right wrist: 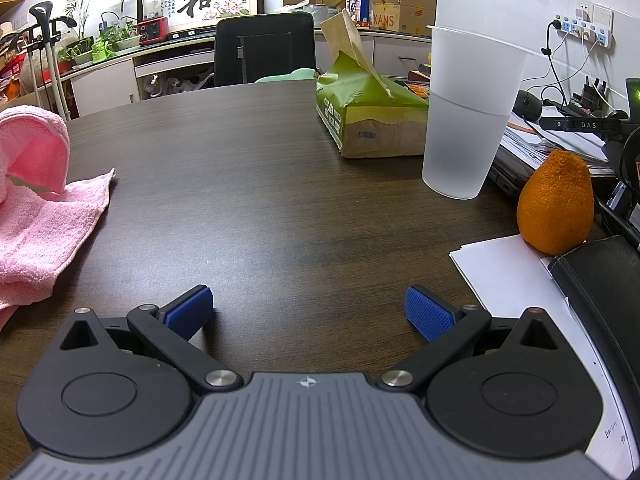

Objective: Fold towel

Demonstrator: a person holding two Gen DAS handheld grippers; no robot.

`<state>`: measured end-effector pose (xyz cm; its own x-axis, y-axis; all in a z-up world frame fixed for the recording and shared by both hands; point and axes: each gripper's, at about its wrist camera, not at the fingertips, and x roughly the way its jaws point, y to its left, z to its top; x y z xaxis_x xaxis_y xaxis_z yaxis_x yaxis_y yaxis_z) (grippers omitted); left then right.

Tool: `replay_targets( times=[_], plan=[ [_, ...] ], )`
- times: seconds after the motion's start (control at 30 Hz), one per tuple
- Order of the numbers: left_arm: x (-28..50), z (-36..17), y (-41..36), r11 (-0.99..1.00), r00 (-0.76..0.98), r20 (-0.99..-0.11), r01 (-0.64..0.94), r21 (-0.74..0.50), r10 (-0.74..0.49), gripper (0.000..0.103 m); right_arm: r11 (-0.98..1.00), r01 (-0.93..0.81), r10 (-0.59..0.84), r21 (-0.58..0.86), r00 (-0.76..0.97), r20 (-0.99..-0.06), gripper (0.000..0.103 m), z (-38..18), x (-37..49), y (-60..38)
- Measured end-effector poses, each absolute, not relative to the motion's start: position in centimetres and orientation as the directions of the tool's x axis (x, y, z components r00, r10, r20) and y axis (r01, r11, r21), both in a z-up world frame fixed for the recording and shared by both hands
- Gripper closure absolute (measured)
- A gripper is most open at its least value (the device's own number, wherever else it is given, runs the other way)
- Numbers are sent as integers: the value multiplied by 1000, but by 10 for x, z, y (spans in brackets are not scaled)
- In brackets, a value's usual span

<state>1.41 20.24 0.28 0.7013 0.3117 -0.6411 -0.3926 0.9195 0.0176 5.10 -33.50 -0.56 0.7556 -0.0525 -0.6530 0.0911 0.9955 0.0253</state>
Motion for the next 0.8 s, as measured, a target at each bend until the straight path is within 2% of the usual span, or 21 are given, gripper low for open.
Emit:
replay_targets(
  times=[0.1, 0.43, 0.8],
  plan=[
    [13, 3, 191, 927, 708, -640, -375, 17, 298, 0, 996, 91, -52, 25, 756, -653, 0, -6, 51, -335],
    [13, 14, 112, 985, 778, -605, -153, 73, 166, 0, 996, 91, -52, 26, 755, -653, 0, -5, 51, -335],
    [25, 14, 62, 995, 814, -575, -39, 87, 82, 0, 996, 91, -52, 27, 755, -653, 0, -5, 51, -335]
  ],
)
